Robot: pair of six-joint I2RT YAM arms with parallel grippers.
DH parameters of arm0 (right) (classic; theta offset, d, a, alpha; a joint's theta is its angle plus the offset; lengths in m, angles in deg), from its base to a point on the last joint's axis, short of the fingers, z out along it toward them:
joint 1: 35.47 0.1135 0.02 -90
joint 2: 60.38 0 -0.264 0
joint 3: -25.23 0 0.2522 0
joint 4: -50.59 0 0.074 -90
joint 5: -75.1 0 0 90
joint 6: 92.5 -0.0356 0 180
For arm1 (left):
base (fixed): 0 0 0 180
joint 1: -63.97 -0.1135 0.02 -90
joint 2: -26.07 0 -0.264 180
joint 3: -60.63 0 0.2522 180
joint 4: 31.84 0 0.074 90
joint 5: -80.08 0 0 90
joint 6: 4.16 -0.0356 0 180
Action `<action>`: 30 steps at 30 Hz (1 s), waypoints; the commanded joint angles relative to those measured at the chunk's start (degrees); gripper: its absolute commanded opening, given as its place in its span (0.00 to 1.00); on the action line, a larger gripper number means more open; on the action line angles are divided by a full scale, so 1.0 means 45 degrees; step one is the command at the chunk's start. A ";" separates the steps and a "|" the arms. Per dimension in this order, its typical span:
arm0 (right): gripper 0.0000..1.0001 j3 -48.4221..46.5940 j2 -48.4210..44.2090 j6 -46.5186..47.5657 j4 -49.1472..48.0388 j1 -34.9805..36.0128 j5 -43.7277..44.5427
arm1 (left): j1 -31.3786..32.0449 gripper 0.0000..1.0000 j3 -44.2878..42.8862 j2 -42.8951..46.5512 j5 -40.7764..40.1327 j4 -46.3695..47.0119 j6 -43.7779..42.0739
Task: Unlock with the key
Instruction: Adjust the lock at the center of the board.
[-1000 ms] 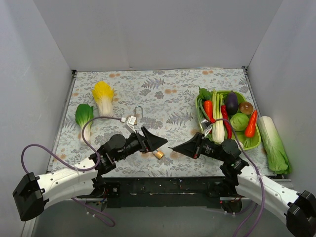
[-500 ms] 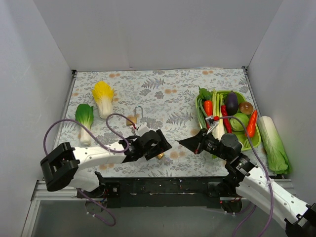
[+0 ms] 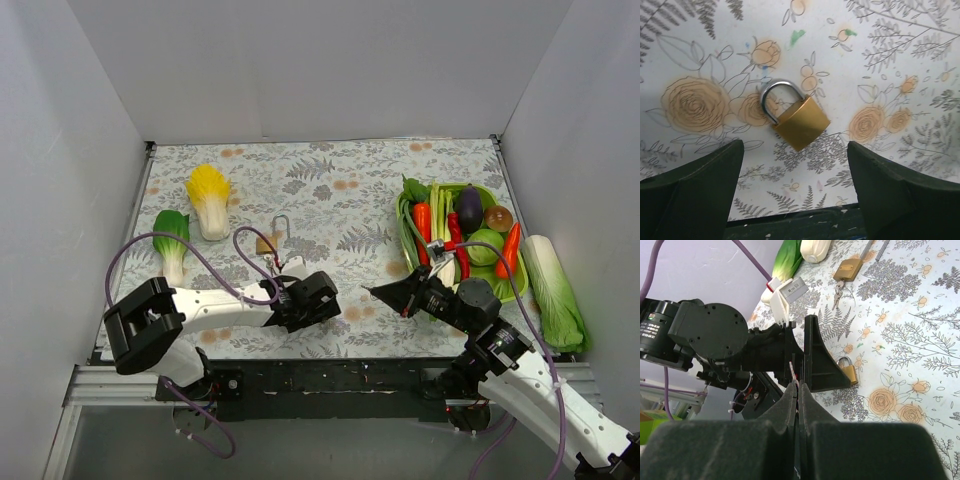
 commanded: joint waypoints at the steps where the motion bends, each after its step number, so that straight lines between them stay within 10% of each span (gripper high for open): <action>1: 0.01 -0.0184 -0.0075 0.0235 -0.0095 -0.0057 0.0076 | -0.0527 0.81 0.0861 0.0103 0.0633 0.2076 0.4552; 16: 0.01 0.0050 -0.0055 0.0000 -0.0095 -0.0057 -0.0061 | -0.1387 0.76 -0.0699 -0.1556 0.0558 0.2705 0.1604; 30: 0.01 0.0186 -0.0387 -0.0136 -0.0095 -0.0057 -0.0197 | 0.0761 0.76 -0.5075 -0.4975 -0.1357 -0.3681 0.0567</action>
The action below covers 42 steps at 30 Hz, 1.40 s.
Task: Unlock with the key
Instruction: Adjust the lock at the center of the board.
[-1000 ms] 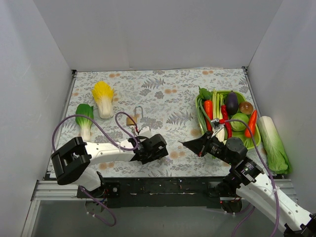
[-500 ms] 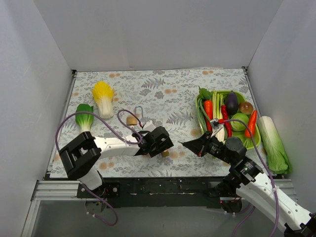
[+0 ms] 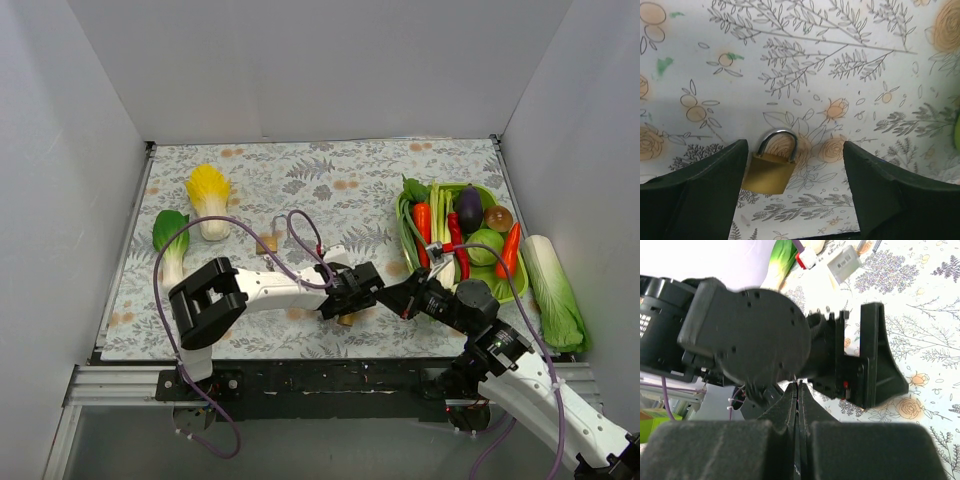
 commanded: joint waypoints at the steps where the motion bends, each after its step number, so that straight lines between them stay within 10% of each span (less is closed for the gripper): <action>1: 0.01 -0.0027 -0.0324 -0.0073 -0.0275 -0.0077 -0.0158 | 0.0407 0.77 -0.0374 -0.0599 -0.0832 -0.3042 0.0562; 42: 0.01 0.0500 -0.0501 -0.0542 0.0038 -0.0057 -0.0256 | 0.0915 0.82 0.0894 0.1198 0.2934 0.0062 -0.9458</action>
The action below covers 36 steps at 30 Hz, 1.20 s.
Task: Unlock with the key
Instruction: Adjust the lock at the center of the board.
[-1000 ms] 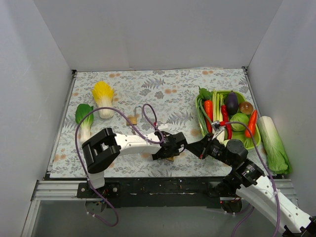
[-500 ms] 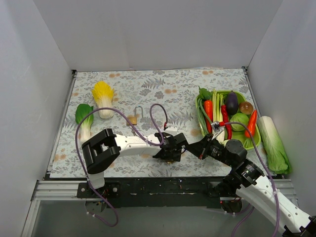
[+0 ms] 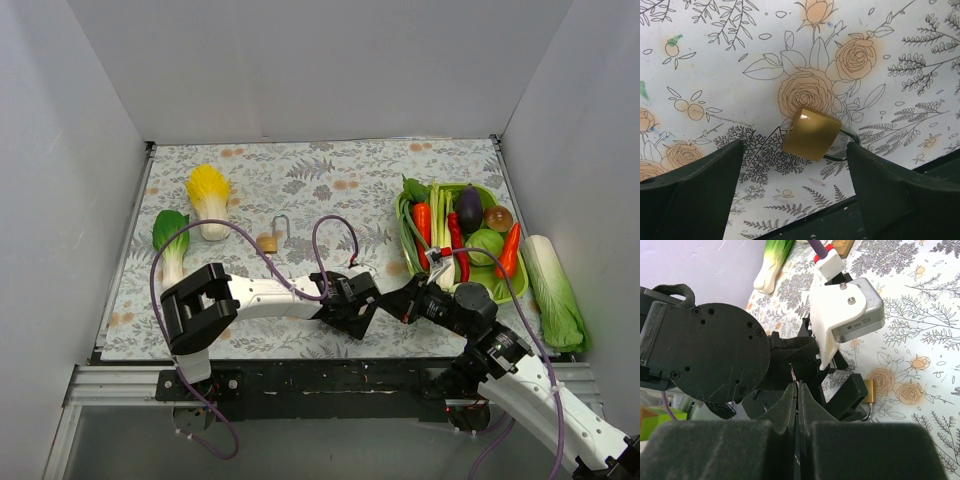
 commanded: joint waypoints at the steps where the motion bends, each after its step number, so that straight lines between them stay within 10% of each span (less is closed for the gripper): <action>1: 0.01 0.0107 0.0077 -0.0139 -0.0622 -0.0038 -0.0130 | 0.0040 0.80 0.0472 0.0756 0.0901 0.0316 -0.0642; 24: 0.01 0.0302 0.1015 -0.0354 -0.1482 -0.0057 -0.0599 | -0.2089 0.85 0.2075 0.3196 -0.0196 -0.0447 0.1193; 36: 0.01 0.0419 0.0956 -0.0412 -0.1541 -0.0057 -0.0599 | -0.1641 0.81 0.1764 0.3981 0.0784 -0.1596 0.5117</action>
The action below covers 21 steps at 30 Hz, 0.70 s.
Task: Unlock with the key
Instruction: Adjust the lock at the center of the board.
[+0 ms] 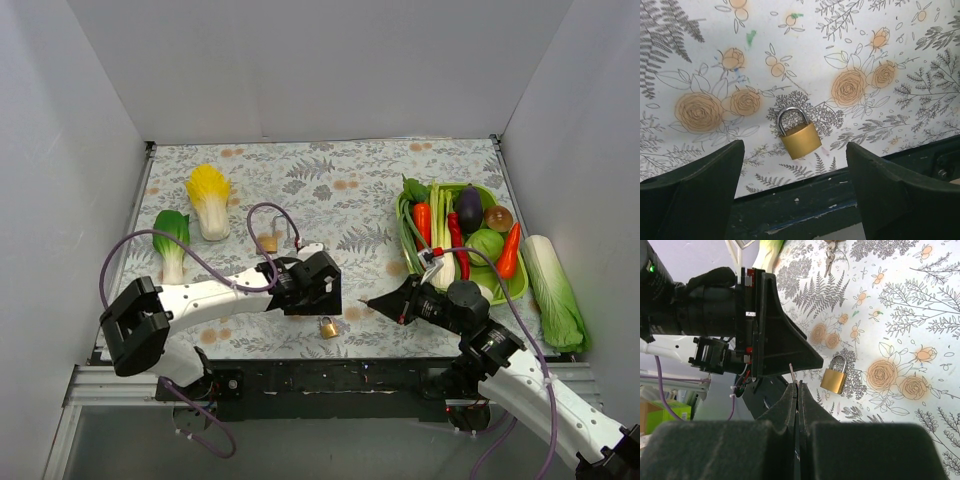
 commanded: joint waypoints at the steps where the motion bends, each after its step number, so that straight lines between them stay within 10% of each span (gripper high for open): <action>1: 0.01 0.0079 -0.0005 -0.0092 -0.0642 -0.0057 -0.0162 | 0.0574 0.78 -0.0670 -0.0498 0.0211 -0.1223 0.2276; 21: 0.01 -0.0038 -0.1137 -0.0014 -0.0272 -0.0038 -0.0181 | 0.0967 0.63 -0.3504 -0.4308 -0.0455 -0.3981 0.5660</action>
